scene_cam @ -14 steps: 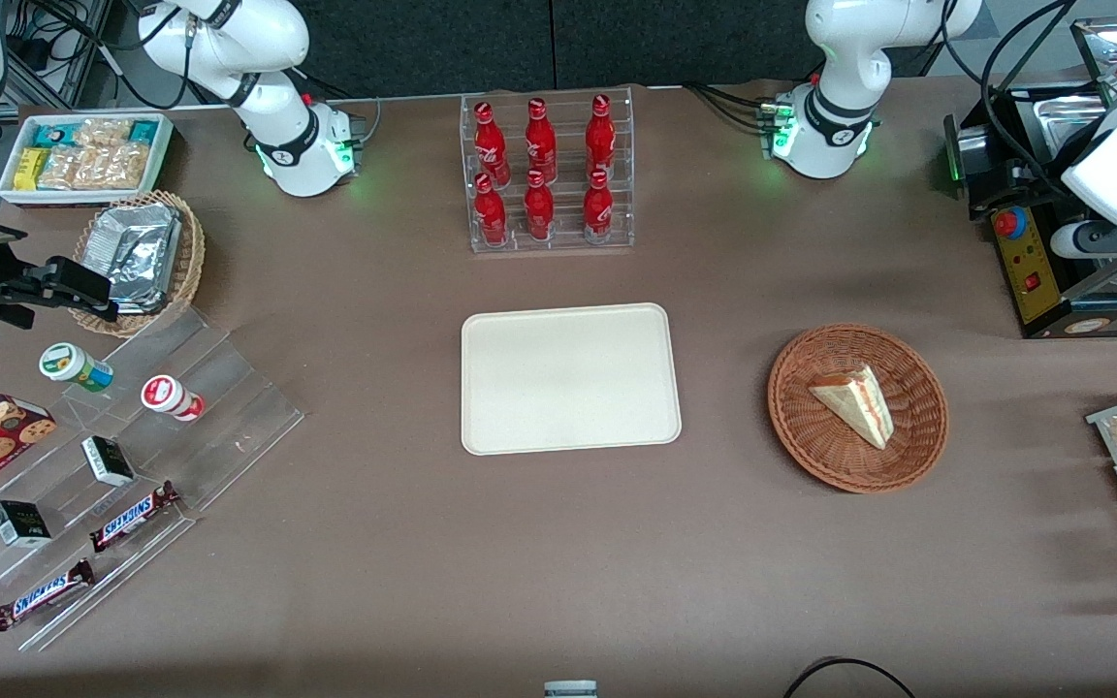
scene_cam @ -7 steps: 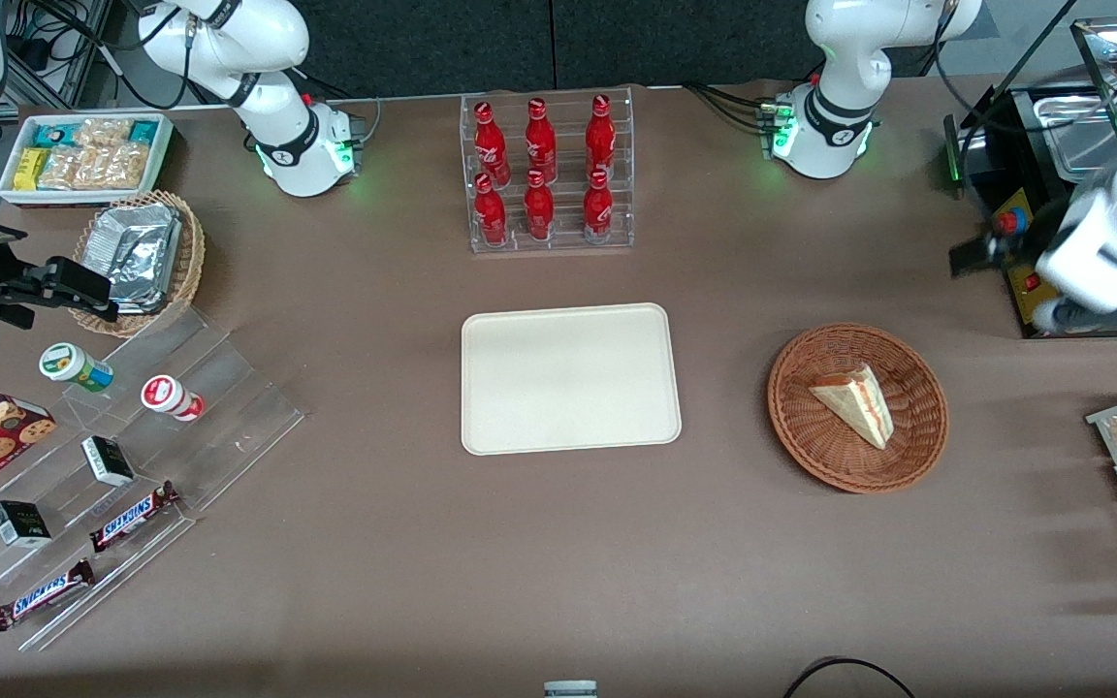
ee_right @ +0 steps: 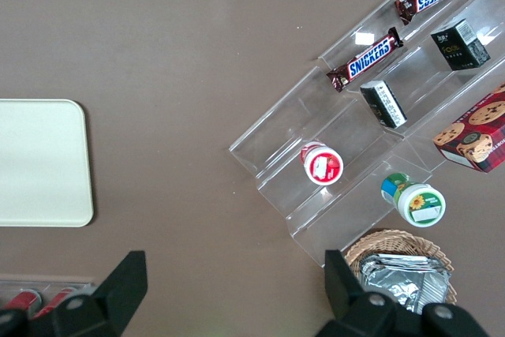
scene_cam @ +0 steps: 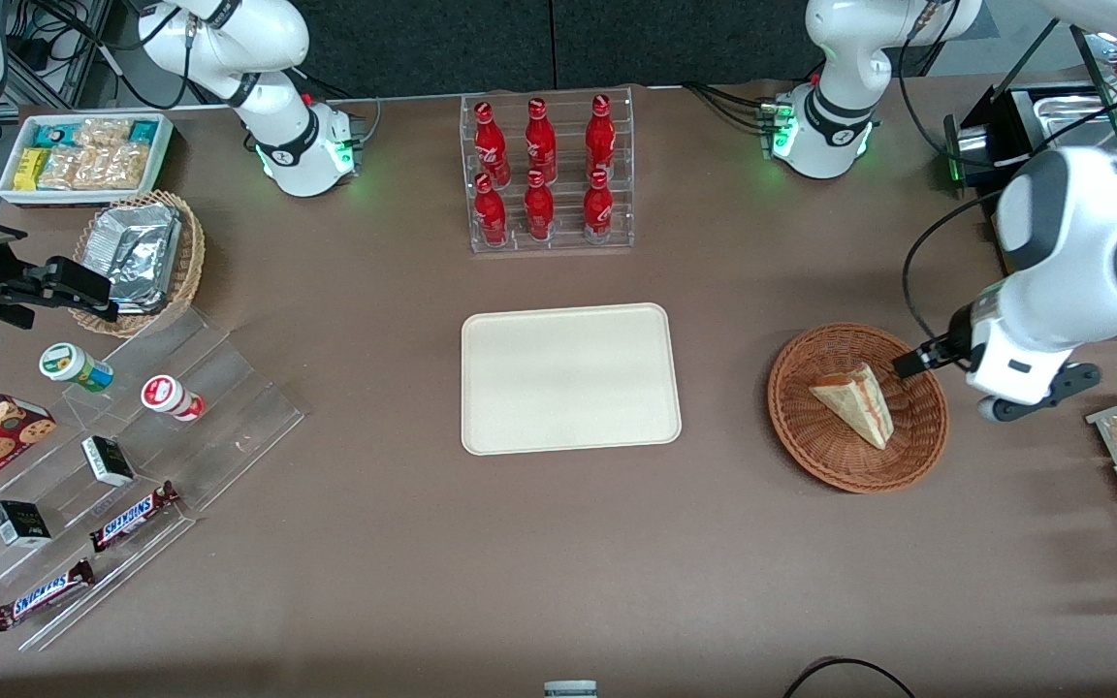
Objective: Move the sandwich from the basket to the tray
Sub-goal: 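Lower the left gripper and close it on the wrapped sandwich, then lift the sandwich and carry it with the left gripper over the tray, then lower the sandwich onto the cream tray and open the left gripper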
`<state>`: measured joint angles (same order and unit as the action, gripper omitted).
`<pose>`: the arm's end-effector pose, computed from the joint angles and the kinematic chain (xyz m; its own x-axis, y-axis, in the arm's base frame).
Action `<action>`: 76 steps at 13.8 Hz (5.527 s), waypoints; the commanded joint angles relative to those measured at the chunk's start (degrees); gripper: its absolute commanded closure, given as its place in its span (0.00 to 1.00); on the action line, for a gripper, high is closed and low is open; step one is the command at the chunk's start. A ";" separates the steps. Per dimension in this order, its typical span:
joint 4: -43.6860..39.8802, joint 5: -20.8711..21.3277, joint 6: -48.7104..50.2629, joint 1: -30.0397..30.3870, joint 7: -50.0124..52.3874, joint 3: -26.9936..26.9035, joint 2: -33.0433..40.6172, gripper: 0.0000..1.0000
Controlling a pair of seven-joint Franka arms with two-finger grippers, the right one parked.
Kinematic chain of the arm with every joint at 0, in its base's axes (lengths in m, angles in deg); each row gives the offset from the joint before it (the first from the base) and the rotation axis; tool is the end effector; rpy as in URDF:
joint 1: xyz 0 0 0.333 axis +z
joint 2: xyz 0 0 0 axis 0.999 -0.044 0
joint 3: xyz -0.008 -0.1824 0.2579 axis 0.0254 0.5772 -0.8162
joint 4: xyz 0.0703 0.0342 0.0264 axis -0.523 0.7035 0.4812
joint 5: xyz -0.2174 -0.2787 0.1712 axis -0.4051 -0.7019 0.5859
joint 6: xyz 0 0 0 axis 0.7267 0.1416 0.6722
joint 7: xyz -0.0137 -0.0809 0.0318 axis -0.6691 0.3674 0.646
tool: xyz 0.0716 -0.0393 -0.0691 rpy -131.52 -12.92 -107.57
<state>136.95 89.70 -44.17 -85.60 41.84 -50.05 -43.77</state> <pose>0.5760 -0.0406 0.4037 0.8979 0.4275 -0.1053 0.4206 -0.9035 -0.0816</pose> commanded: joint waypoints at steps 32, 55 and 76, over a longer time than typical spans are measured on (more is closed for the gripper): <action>-1.09 3.55 2.70 -0.38 17.57 8.66 -1.54 0.92; -28.10 15.51 -4.90 -28.33 31.55 23.46 -36.26 0.92; -29.16 14.55 -1.33 -27.72 31.89 21.43 -32.67 0.01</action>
<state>108.31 104.81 -49.37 -113.01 72.16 -28.29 -80.02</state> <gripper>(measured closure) 0.048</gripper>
